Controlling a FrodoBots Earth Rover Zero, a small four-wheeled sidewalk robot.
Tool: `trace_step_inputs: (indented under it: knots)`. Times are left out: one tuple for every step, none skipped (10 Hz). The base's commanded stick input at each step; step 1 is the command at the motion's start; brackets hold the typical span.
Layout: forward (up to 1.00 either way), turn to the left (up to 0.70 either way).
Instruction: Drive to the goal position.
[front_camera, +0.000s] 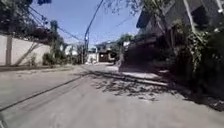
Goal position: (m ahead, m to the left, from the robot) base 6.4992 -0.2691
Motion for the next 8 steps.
trace_step_inputs:
  knots:
    - [1.0,0.0]
    - [1.0,0.0]
    - [1.0,0.0]
    - [1.0,0.0]
    - [1.0,0.0]
    - [1.0,0.0]
    - [1.0,0.0]
    - [1.0,0.0]
